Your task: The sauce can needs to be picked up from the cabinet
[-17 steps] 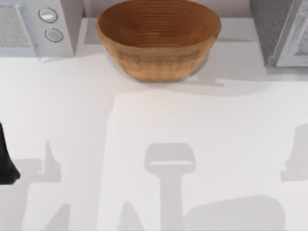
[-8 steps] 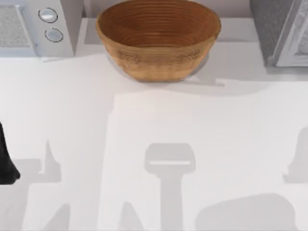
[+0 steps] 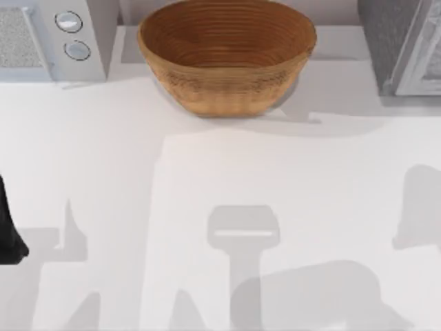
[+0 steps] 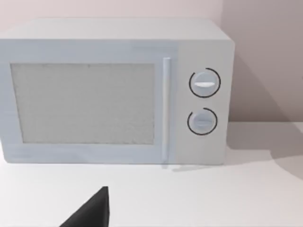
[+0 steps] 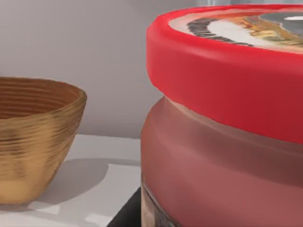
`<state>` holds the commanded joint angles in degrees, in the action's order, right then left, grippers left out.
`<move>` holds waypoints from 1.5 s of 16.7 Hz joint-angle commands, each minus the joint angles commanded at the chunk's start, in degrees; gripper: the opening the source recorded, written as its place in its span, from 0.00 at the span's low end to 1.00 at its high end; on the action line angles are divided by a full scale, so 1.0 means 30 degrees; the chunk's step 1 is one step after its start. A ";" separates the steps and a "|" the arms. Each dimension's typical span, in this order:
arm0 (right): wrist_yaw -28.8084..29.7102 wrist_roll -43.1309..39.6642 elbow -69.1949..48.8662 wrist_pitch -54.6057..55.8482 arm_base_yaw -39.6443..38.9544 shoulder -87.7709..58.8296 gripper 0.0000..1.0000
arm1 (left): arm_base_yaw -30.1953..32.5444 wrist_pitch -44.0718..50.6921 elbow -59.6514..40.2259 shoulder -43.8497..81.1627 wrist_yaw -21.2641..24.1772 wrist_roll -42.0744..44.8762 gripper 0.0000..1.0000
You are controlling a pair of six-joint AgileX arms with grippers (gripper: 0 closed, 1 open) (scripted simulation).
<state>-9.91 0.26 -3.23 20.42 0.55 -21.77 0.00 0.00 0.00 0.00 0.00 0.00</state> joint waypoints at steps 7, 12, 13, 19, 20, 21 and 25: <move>-0.5283 0.0039 -0.1377 1.2272 0.0479 -1.3896 0.00 | 0.0000 0.0000 0.0000 0.0000 0.0000 0.0000 1.00; -0.8860 0.0090 -0.2345 2.0606 0.0757 -2.3619 0.00 | 0.0000 0.0000 0.0000 0.0000 0.0000 0.0000 1.00; -0.9465 0.0100 -0.2518 2.2006 0.0799 -2.5182 0.00 | 0.0000 0.0000 0.0000 0.0000 0.0000 0.0000 1.00; -1.1806 0.0146 -0.3216 2.7181 0.0953 -3.0900 0.00 | 0.0000 0.0000 0.0000 0.0000 0.0000 0.0000 1.00; -1.1928 0.0149 -0.3255 2.7419 0.0960 -3.1176 0.00 | 0.0000 0.0000 0.0000 0.0000 0.0000 0.0000 1.00; -1.1965 0.0149 -0.3266 2.7490 0.0962 -3.1259 0.00 | 0.0000 0.0000 0.0000 0.0000 0.0000 0.0000 1.00; -1.1848 0.0181 -0.3245 2.6767 0.0939 -3.2750 0.00 | 0.0000 0.0000 0.0000 0.0000 0.0000 0.0000 1.00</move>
<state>-45.45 0.81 -12.97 100.72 3.37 -120.02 0.00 0.00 0.00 0.00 0.00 0.00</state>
